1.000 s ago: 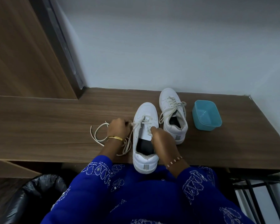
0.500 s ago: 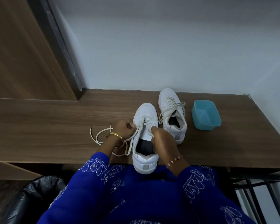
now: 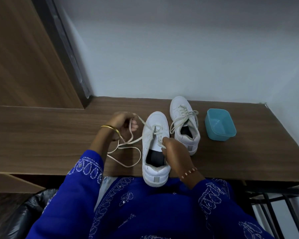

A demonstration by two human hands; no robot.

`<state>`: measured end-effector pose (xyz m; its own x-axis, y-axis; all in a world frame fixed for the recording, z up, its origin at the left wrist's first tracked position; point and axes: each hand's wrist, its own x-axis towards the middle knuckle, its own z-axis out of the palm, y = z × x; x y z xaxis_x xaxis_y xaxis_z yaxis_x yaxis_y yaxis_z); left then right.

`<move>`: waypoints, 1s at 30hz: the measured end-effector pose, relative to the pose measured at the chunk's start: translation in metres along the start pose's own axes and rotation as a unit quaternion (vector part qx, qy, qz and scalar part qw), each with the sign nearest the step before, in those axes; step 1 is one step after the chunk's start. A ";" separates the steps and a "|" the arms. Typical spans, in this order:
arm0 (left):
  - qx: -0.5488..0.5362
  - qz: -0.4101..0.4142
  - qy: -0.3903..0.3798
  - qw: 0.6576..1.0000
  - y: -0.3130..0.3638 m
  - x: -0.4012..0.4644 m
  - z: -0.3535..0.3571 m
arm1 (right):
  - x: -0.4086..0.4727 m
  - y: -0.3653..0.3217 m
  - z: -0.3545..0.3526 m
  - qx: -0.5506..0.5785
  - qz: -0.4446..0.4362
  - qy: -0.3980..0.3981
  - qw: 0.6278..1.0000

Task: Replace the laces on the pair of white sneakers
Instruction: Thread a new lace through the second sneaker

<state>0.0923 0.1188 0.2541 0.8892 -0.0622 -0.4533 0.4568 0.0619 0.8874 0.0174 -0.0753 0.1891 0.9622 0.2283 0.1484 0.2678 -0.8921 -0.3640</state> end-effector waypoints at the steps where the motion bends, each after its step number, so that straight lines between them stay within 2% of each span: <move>1: -0.014 0.007 -0.018 1.000 0.007 -0.003 -0.002 | 0.001 -0.001 -0.003 0.011 0.021 -0.024 0.999; 3: -0.012 0.028 -0.046 0.998 0.017 -0.008 -0.003 | 0.007 -0.005 -0.012 0.045 0.068 -0.032 0.996; 6: -0.044 0.028 -0.095 0.994 0.024 -0.016 0.002 | 0.020 -0.016 -0.030 0.112 0.100 0.035 0.988; 7: -0.064 0.021 -0.111 0.992 0.025 -0.017 0.005 | 0.026 -0.021 -0.035 0.146 0.105 0.030 0.983; 13: -0.244 -0.038 -0.145 0.958 0.029 -0.019 0.017 | 0.043 -0.066 -0.041 0.363 0.099 -0.081 0.923; 18: -0.317 -0.067 -0.060 0.944 0.029 -0.015 0.001 | 0.044 -0.071 -0.048 0.405 0.114 -0.062 0.905; 21: -0.334 -0.084 0.016 0.939 0.020 -0.006 -0.017 | 0.048 -0.053 -0.071 0.449 0.147 -0.009 0.881; 24: -0.333 -0.101 0.066 0.935 0.004 0.003 -0.028 | 0.051 -0.028 -0.093 0.532 0.180 0.037 0.827; 28: -0.338 -0.114 0.097 0.929 -0.014 0.006 -0.033 | 0.052 -0.011 -0.114 0.662 0.169 0.095 0.724; 30: -0.276 -0.108 0.105 0.949 -0.020 0.009 -0.035 | 0.051 -0.012 -0.123 0.683 0.156 0.104 0.706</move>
<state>0.0917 0.1518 0.2293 0.7321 0.0624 -0.6783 0.5227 0.5871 0.6182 0.0574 -0.1009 0.3147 0.9949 -0.0848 -0.0554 -0.0218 0.3541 -0.9349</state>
